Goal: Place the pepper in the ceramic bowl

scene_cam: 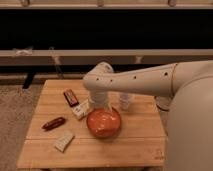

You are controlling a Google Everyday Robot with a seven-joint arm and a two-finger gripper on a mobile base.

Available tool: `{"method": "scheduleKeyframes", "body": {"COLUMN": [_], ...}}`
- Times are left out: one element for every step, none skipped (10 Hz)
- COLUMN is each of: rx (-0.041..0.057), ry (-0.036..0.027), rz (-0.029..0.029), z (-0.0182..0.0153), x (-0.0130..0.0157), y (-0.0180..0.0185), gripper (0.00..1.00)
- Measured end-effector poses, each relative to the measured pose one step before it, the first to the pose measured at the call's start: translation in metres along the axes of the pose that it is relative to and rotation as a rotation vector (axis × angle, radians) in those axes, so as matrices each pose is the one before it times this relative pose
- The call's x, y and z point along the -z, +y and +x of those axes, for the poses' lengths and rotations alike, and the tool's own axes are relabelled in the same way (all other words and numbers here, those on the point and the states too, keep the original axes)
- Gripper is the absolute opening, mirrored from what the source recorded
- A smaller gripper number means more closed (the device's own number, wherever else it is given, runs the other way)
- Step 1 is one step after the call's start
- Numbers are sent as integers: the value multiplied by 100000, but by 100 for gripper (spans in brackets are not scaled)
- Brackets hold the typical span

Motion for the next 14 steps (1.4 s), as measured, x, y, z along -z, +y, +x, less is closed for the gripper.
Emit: {"method": "scheduleKeyframes", "body": {"rx": [0, 5, 3, -6, 3, -4, -1, 61, 266, 1166, 1151, 2296, 2100, 2497], "ry": [3, -1, 20, 4, 0, 3, -2, -49, -60, -27, 261, -94, -56, 17], "rz": [4, -3, 1, -2, 0, 6, -5, -11, 36, 760, 364, 551, 491, 291], "z": [1, 0, 3, 2, -1, 2, -1, -25, -31, -140, -251, -688, -423, -270], "x": [-1, 0, -11, -2, 0, -1, 2, 11, 12, 57, 3, 65, 33, 41], "y": [0, 2, 1, -4, 3, -4, 2, 38, 119, 533, 1009, 2248, 1820, 1934], "gripper": [80, 80, 80, 80, 80, 80, 80, 80, 80, 80, 80, 80, 80, 80]}}
